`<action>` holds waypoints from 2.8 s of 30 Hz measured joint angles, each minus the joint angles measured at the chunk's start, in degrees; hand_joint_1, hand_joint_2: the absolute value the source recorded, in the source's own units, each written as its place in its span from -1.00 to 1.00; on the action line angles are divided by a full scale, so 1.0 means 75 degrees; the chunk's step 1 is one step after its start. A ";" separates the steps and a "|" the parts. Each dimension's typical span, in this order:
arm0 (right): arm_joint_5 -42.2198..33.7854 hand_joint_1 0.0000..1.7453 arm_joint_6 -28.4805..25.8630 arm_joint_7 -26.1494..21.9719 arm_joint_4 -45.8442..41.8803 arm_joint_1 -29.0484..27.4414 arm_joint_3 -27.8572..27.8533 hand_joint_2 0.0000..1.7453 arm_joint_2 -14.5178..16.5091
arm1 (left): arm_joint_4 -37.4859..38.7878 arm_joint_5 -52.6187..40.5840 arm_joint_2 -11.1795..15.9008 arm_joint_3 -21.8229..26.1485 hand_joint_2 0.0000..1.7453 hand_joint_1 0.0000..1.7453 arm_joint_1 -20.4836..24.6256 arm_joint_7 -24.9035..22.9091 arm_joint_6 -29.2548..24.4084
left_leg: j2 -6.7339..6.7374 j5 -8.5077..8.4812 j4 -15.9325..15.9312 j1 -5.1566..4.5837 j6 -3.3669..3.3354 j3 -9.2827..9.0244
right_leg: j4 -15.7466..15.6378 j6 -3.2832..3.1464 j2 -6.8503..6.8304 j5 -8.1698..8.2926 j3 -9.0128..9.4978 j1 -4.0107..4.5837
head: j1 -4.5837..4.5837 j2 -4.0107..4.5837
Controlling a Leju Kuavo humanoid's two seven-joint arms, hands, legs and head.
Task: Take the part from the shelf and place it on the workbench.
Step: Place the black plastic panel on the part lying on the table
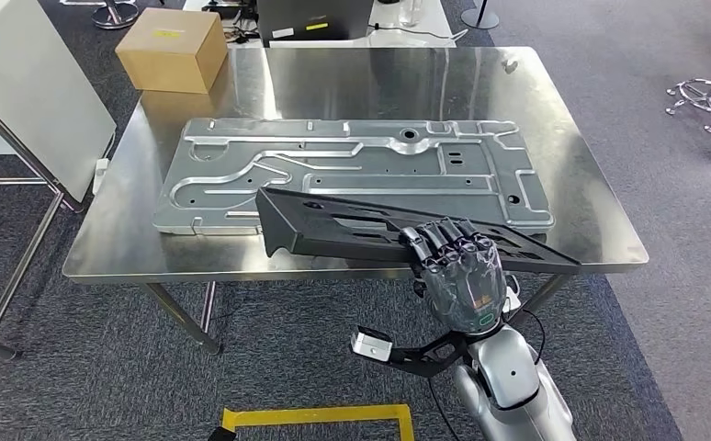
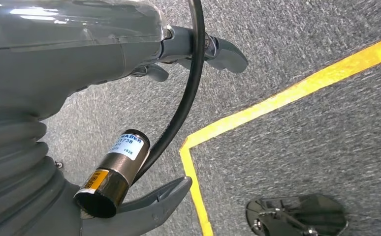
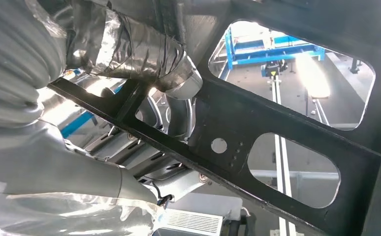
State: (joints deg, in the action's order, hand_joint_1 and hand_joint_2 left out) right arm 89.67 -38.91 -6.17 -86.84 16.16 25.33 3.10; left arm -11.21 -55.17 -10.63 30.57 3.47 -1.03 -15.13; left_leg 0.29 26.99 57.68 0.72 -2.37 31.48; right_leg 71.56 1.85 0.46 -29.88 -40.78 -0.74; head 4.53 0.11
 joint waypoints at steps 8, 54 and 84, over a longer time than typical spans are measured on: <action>0.0012 1.00 0.0000 0.0127 0.0051 0.0120 0.0138 1.00 -0.0100 | 0.0003 0.0000 -0.0019 0.0045 1.00 -1.00 0.0027 -0.0001 -0.0004 | 0.0024 0.0352 0.0148 -0.0041 0.0281 -0.0154 | -0.1754 -0.0334 -0.0040 0.0640 0.0769 0.0051 | -0.0015 0.0000; 0.0025 1.00 0.0000 0.0407 0.0315 0.0324 0.0552 1.00 -0.0291 | 0.0003 -0.0098 -0.0001 0.0117 1.00 -1.00 -0.0013 0.0001 0.0001 | -0.0060 -0.0265 0.0098 -0.0004 0.0113 0.0387 | -0.1571 -0.0128 -0.0007 -0.0095 0.1362 0.0056 | -0.0064 0.0000; 0.0025 1.00 -0.0001 0.0665 0.0425 0.0384 0.0717 1.00 -0.0442 | 0.0006 -0.0107 0.0001 0.0189 1.00 -1.00 -0.0034 -0.0006 0.0017 | -0.0080 -0.0276 0.0146 -0.0018 0.0140 0.0480 | -0.1646 -0.0115 0.0016 -0.0057 0.1362 0.0027 | -0.0090 0.0000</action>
State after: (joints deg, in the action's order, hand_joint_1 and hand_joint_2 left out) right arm 89.85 -38.92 -1.19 -83.65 19.04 30.70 -0.21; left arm -11.17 -55.97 -10.63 31.99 3.22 -1.08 -15.00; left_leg -0.31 24.92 58.77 0.58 -1.32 35.08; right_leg 59.21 0.98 0.58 -30.31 -30.56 -0.54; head 3.86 0.11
